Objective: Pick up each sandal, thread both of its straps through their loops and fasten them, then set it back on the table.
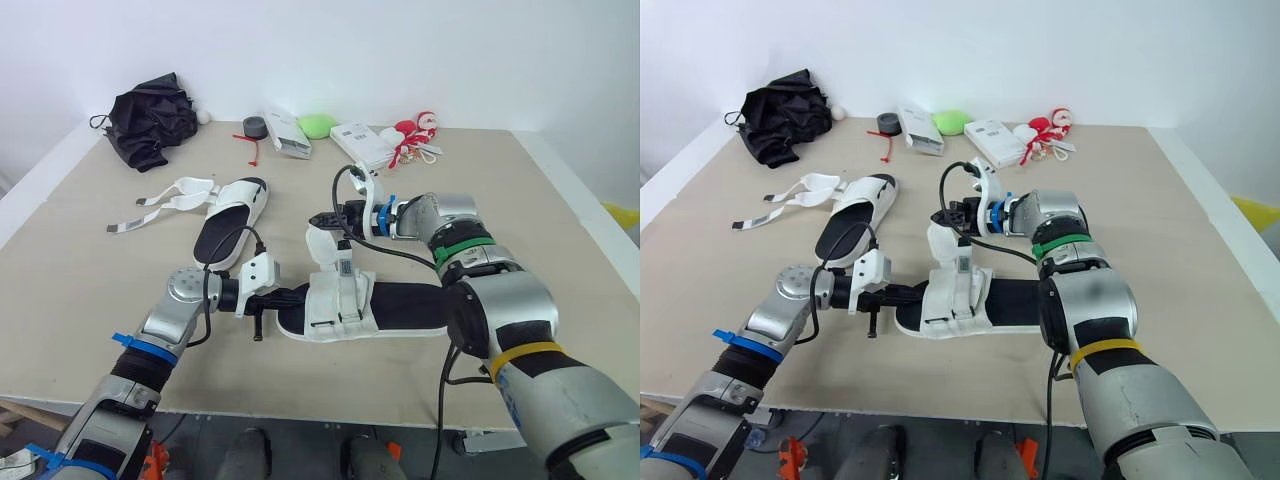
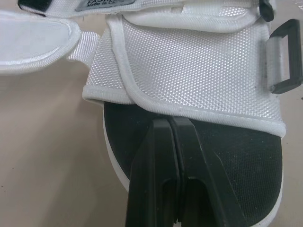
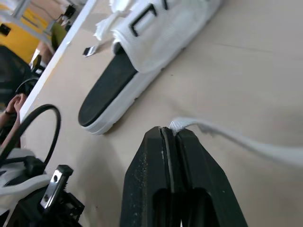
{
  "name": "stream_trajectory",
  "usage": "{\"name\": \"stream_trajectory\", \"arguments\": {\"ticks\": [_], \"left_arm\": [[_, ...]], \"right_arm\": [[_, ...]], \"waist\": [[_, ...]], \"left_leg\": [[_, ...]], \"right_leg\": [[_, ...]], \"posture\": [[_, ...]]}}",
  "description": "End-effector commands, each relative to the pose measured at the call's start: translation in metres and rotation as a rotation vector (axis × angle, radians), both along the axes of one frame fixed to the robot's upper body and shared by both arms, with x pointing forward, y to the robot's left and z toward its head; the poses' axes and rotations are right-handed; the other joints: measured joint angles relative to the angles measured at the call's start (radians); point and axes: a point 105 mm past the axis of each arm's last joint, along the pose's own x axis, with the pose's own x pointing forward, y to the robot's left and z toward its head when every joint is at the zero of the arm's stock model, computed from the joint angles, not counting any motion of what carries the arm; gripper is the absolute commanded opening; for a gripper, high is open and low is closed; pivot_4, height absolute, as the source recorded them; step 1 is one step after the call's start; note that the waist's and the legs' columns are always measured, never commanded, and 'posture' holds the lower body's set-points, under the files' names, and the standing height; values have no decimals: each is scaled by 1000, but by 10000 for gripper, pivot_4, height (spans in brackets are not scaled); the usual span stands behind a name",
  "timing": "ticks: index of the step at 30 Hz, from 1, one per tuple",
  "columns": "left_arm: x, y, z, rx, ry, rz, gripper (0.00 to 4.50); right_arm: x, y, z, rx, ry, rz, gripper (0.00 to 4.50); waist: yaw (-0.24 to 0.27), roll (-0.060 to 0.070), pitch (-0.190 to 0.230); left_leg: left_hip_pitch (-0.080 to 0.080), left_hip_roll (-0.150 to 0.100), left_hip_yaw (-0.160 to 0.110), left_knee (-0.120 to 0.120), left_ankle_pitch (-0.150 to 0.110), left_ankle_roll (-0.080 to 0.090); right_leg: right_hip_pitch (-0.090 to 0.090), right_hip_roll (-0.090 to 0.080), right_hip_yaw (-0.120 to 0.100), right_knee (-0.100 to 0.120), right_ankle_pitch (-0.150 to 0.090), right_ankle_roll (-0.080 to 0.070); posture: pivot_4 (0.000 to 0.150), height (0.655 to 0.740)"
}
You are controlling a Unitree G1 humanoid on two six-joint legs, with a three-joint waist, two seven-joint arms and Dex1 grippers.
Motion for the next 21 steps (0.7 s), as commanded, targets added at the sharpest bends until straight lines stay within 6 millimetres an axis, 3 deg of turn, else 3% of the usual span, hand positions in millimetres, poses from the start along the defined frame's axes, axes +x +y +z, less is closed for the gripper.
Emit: {"name": "stream_trajectory", "arguments": {"ticks": [1,8,14,15,18,21], "left_arm": [[-9,13,-51,148,161,55,0],[-10,13,-52,152,163,46,0],[-10,12,-52,154,163,44,0],[-10,13,-52,154,164,43,0],[-10,13,-52,155,165,41,0],[-9,12,-51,155,165,39,0]], "right_arm": [[-18,11,42,100,-260,213,486],[-73,2,73,209,-503,442,486],[-123,-10,70,178,-611,616,486],[-131,-9,65,152,-627,647,486],[-154,-4,23,-63,-657,770,486],[-160,-3,-21,-279,-678,839,486]], "waist": [[0,0,0],[2,1,0],[4,1,1],[4,1,1],[2,1,1],[2,1,1]], "left_leg": [[0,0,0,0,0,0],[0,0,-2,1,1,-1],[-2,0,-2,1,2,-3],[-3,0,-1,1,2,-3],[-3,0,-1,0,1,-4],[-1,1,-2,-1,-1,-5]], "right_leg": [[1,0,0,0,0,0],[0,2,1,2,0,1],[-1,2,1,2,-1,1],[-1,2,2,2,-1,2],[-1,2,2,2,-2,2],[0,4,2,2,-6,2]], "posture": [[1500,7380],[1500,7380],[1500,7380],[1500,7380],[1500,7380],[1500,7380]]}}
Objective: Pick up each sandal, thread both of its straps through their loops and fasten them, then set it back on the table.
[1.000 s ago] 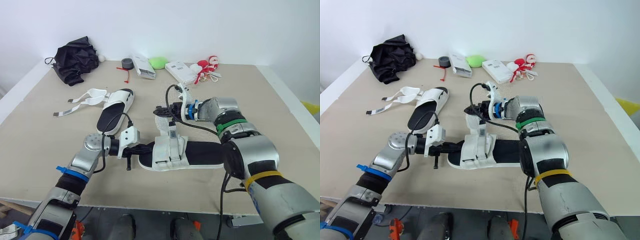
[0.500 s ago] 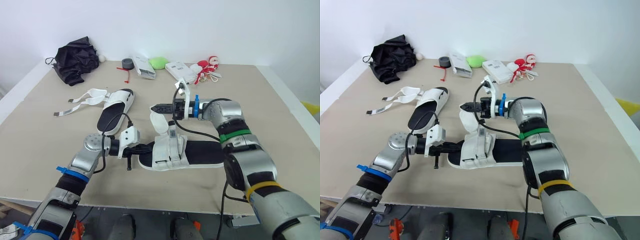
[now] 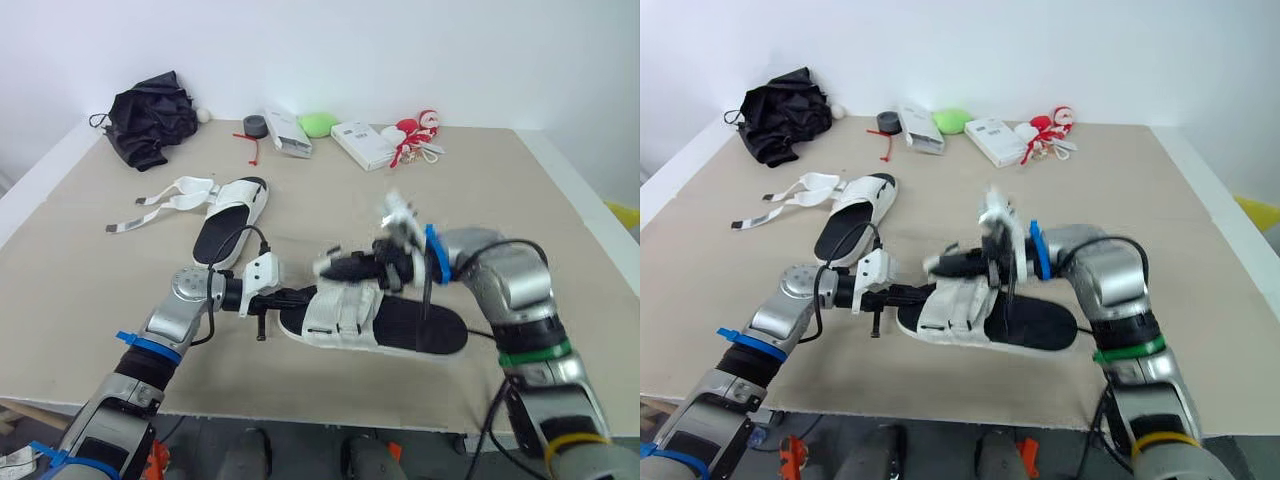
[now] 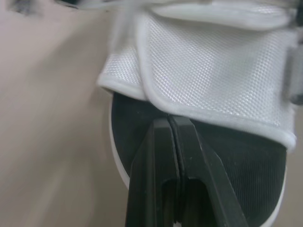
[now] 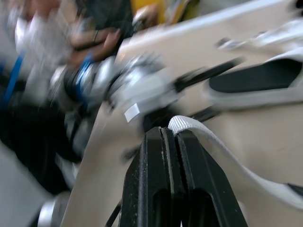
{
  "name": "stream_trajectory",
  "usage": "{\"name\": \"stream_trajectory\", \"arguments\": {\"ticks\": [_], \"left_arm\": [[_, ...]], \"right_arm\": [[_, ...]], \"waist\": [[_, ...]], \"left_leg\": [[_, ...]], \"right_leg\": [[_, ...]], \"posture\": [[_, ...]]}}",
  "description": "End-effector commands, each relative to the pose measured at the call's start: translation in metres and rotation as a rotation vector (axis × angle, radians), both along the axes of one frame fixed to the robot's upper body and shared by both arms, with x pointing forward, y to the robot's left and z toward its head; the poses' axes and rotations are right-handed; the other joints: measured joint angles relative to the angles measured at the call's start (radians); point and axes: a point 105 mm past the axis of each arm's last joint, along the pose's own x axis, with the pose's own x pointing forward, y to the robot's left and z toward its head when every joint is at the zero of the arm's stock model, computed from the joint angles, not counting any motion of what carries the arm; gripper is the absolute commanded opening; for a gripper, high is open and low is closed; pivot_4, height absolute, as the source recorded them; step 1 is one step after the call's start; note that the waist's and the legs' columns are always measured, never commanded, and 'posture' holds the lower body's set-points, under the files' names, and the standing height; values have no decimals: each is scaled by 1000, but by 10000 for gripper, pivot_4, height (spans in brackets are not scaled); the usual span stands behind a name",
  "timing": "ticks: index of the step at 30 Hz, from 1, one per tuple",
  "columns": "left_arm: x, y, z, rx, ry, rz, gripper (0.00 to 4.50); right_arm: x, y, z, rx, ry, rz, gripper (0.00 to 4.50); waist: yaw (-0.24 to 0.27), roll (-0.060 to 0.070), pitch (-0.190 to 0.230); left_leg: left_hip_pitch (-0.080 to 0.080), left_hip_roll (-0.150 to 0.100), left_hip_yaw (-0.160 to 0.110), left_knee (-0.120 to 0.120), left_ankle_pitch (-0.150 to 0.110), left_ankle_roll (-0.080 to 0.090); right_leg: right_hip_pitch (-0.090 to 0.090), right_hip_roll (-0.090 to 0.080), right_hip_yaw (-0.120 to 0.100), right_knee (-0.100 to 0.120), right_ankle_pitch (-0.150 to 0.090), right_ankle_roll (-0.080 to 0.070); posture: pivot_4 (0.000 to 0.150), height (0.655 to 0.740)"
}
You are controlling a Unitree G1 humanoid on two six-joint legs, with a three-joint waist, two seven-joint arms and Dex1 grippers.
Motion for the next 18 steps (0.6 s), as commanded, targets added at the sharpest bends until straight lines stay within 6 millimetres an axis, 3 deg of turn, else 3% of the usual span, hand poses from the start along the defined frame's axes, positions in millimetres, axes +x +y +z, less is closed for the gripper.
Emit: {"name": "stream_trajectory", "arguments": {"ticks": [1,4,8,12,18], "left_arm": [[-8,16,-52,160,162,60,0],[-7,15,-52,159,160,57,0],[-6,14,-51,158,160,56,0],[-6,14,-52,158,161,56,0],[-5,14,-52,157,161,60,0]], "right_arm": [[-18,12,-25,-164,-169,122,486],[-13,11,-35,-229,-209,124,8777],[-13,-5,-46,-370,-301,182,22114],[-7,-27,-40,-442,-304,179,33398],[11,-35,2,-384,-384,92,33398]], "waist": [[0,0,0],[0,-2,-1],[1,-5,-3],[4,-6,-4],[6,-6,-4]], "left_leg": [[0,0,0,0,0,0],[4,1,0,0,0,0],[9,1,1,0,-1,-2],[10,1,1,0,-2,-4],[9,-1,2,2,-3,-5]], "right_leg": [[0,0,0,0,0,0],[1,1,0,0,0,-1],[3,0,0,0,-1,-2],[5,0,0,0,-1,-2],[8,-4,0,-4,-3,0]], "posture": [[1500,7380],[1500,7380],[1500,7380],[1500,7380],[1500,7380]]}}
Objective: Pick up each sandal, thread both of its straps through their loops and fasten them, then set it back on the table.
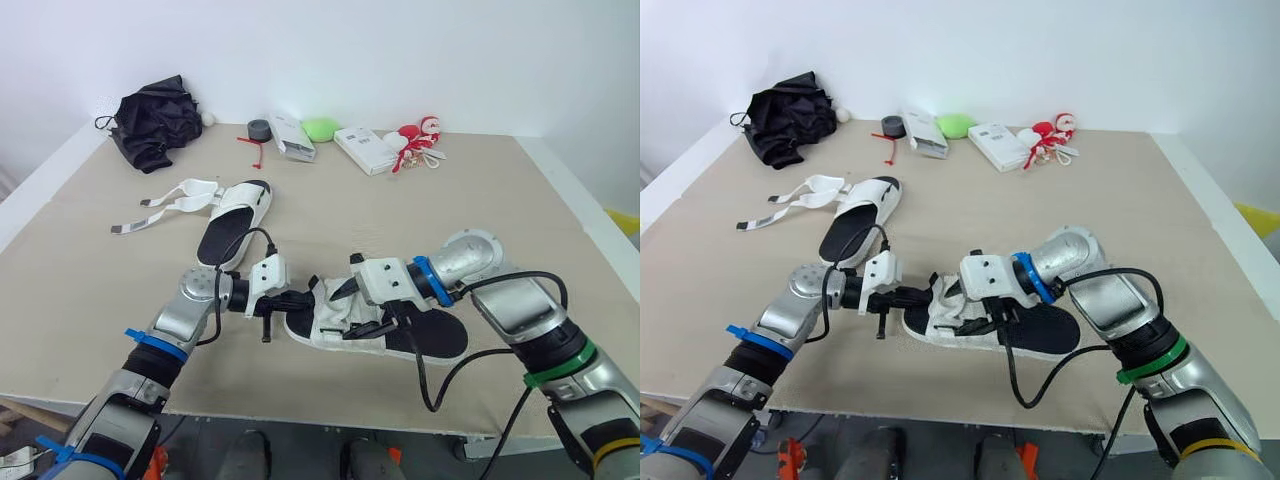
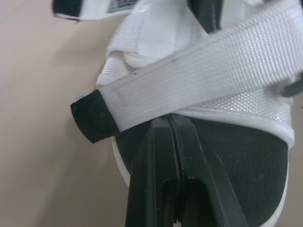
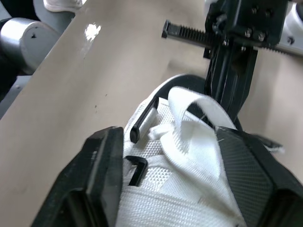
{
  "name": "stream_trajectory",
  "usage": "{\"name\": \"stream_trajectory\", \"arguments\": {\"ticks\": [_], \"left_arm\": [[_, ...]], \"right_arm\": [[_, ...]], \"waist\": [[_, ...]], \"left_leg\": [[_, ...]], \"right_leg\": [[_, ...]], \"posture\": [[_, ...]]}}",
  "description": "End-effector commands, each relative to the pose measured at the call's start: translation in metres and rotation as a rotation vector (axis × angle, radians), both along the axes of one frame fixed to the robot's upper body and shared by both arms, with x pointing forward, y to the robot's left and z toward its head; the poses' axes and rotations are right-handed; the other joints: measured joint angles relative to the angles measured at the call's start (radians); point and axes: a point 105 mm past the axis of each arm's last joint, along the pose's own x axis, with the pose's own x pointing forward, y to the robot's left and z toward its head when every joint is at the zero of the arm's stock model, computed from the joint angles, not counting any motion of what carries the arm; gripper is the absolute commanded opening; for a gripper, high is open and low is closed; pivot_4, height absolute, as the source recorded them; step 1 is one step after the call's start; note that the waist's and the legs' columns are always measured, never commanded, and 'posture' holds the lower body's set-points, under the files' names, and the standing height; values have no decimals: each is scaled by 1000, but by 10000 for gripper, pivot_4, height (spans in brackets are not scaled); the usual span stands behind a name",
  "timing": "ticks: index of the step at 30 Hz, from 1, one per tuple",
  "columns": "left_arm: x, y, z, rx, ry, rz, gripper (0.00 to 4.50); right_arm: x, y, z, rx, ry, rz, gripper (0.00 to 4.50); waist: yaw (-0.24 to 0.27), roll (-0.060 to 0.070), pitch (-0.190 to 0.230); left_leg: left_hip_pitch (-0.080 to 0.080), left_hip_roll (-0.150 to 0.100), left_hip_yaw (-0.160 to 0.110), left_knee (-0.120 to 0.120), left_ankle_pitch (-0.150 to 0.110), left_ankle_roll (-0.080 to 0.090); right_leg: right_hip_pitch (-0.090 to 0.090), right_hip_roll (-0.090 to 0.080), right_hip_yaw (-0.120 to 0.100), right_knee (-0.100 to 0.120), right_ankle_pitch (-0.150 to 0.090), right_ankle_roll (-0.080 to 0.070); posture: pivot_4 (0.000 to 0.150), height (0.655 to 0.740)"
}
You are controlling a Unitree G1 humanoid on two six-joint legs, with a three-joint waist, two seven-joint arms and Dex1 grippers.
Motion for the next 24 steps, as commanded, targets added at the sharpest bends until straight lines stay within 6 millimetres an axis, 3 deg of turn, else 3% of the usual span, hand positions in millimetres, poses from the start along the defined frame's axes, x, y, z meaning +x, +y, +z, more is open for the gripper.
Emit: {"name": "stream_trajectory", "arguments": {"ticks": [1,4,7,10,13,16,21,24], "left_arm": [[-6,24,-48,155,143,78,0],[-6,25,-48,157,144,79,0],[-5,25,-48,157,142,80,0],[-5,26,-47,157,140,84,0],[-6,28,-48,160,143,85,0],[-7,29,-49,163,145,85,0],[-6,28,-49,160,146,85,0],[-6,26,-50,158,147,83,0]], "right_arm": [[5,-16,32,41,-37,-45,33398],[0,-14,49,95,-28,-37,33398],[-10,4,68,212,298,-156,33398],[-15,11,71,211,497,-281,33398],[-2,20,77,226,682,-491,33398],[14,20,69,211,730,-625,33398],[12,21,36,89,701,-713,33398],[13,24,26,53,692,-739,33398]], "waist": [[0,0,0],[-1,0,0],[-5,1,0],[-5,1,0],[-6,2,0],[-6,1,0],[-6,1,0],[-6,2,0]], "left_leg": [[0,0,0,0,0,0],[0,1,0,0,0,0],[2,2,1,-1,0,0],[2,3,0,-1,0,1],[3,4,0,-1,0,0],[2,4,0,-1,0,1],[2,4,1,-1,0,1],[1,4,1,-2,1,1]], "right_leg": [[0,0,0,0,0,0],[0,0,0,0,0,0],[0,1,0,1,1,-2],[-1,1,-1,4,4,-6],[-4,1,-2,4,4,-7],[-6,1,-2,4,5,-9],[-6,1,-2,4,5,-9],[-6,2,-2,4,5,-8]], "posture": [[1500,7380],[1500,7380],[1500,7380],[1500,7380],[1500,7380],[1500,7380],[1500,7380],[1500,7380]]}}
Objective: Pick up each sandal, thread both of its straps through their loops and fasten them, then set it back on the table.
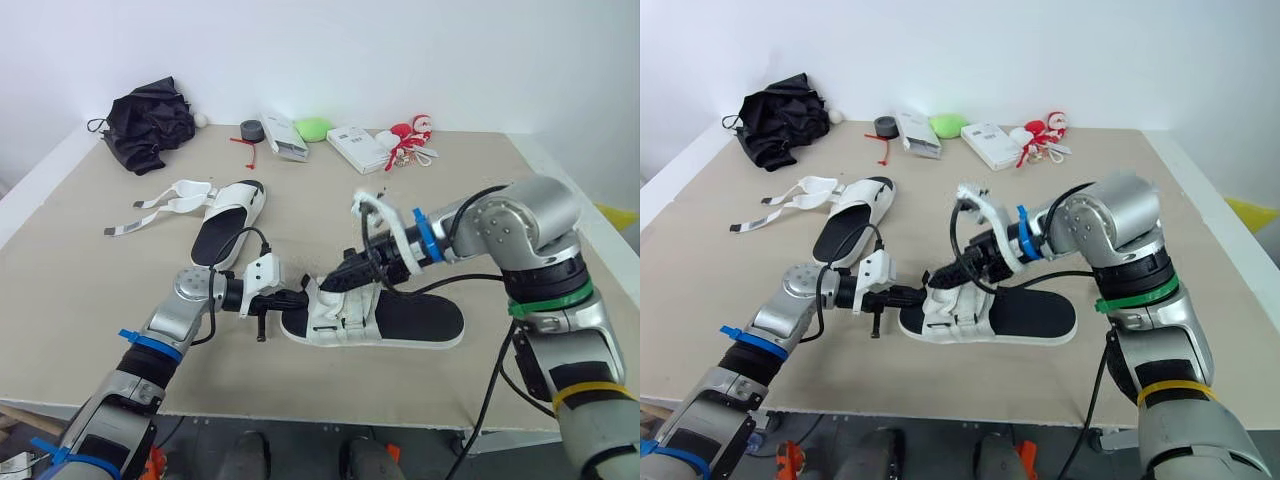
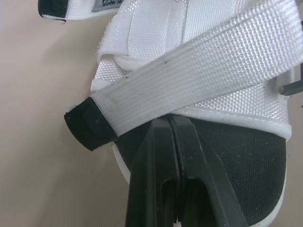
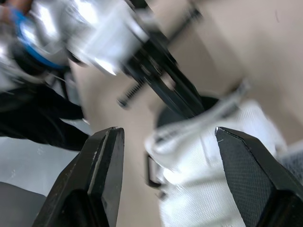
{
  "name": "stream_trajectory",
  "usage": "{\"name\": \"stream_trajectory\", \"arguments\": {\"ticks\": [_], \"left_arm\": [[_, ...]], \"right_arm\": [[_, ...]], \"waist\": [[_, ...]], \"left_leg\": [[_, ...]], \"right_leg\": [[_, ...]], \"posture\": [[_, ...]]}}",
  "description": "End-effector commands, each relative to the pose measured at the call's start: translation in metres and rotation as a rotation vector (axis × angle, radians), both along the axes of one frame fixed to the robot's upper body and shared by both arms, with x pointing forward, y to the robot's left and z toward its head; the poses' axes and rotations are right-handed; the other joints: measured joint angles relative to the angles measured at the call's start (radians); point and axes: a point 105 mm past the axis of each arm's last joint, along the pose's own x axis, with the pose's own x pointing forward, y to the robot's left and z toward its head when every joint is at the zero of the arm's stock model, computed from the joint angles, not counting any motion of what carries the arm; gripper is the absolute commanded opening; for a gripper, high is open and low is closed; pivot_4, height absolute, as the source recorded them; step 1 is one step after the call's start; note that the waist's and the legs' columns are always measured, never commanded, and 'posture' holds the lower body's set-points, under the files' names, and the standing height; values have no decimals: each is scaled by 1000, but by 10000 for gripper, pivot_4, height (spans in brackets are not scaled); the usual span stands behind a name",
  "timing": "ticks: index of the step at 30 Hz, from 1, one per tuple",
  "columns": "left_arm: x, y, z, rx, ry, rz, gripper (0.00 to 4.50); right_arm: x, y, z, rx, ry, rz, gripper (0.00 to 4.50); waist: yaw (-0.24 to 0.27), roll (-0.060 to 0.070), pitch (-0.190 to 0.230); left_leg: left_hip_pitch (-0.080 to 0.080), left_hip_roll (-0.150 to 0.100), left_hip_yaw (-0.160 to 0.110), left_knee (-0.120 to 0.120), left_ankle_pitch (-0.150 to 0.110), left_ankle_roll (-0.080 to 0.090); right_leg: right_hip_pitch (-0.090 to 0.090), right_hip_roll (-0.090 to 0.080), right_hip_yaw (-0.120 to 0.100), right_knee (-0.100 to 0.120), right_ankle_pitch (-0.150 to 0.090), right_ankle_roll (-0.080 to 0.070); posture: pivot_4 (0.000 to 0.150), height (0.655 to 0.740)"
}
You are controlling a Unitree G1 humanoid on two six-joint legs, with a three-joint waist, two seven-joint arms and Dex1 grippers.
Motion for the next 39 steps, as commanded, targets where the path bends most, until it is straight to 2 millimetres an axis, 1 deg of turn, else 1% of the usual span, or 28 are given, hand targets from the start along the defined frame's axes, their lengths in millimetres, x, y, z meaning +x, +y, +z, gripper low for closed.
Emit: {"name": "stream_trajectory", "arguments": {"ticks": [1,3,6,8,10,12,13,14,18,21,26,34,39], "left_arm": [[-7,17,-50,150,146,69,0],[-7,16,-51,149,147,68,0],[-7,16,-50,147,146,70,0],[-6,16,-51,146,145,72,0],[-7,16,-51,142,145,79,0],[-8,17,-52,142,146,82,0],[-8,18,-52,143,147,82,0],[-9,19,-53,144,148,83,0],[-9,18,-53,143,147,85,0],[-9,18,-52,142,144,85,0],[-10,18,-53,142,147,83,0],[-11,16,-53,140,147,82,0],[-12,16,-54,138,150,83,0]], "right_arm": [[-1,7,0,-25,-25,9,33398],[1,9,0,-27,-19,1,33398],[2,20,0,-22,1,14,33398],[2,23,3,-17,8,23,33398],[4,24,16,19,15,24,33398],[1,25,33,75,25,61,33398],[0,25,37,83,26,69,33398],[-2,25,37,79,32,78,33398],[-4,27,20,30,57,79,33398],[0,26,9,-3,72,46,33398],[2,29,-4,-28,95,19,33398],[3,34,-18,-51,119,-8,33398],[12,36,-23,-54,123,-60,33398]], "waist": [[0,0,0],[0,0,0],[-2,0,0],[-1,0,0],[-1,0,0],[-1,0,0],[-1,0,0],[-1,0,0],[-1,0,0],[-1,0,0],[-2,0,0],[-1,0,0],[-1,0,0]], "left_leg": [[0,0,0,0,0,0],[0,0,-1,0,0,1],[0,0,-1,0,0,1],[0,1,-1,0,1,1],[0,1,-1,0,1,1],[0,1,-1,1,1,1],[-1,1,-1,0,1,1],[-1,1,-1,0,1,1],[0,2,-1,0,1,1],[0,2,-1,0,1,1],[-1,2,-1,0,1,1],[-1,2,-1,0,1,1],[-1,2,-1,0,1,1]], "right_leg": [[0,1,0,0,0,0],[0,1,0,0,0,0],[-1,1,0,0,0,0],[-1,2,0,0,0,0],[-1,2,0,0,0,0],[-1,2,0,0,0,0],[-1,2,0,0,0,0],[-1,2,0,0,0,0],[-1,3,0,0,0,0],[-1,3,0,0,0,0],[-2,3,0,0,0,0],[-2,3,0,0,0,0],[-2,3,0,0,0,0]], "posture": [[1500,7380],[1500,7380],[1500,7380],[1500,7380],[1500,7380],[1500,7380],[1500,7380],[1500,7380],[1500,7380],[1500,7380],[1500,7380],[1500,7380],[1500,7380]]}}
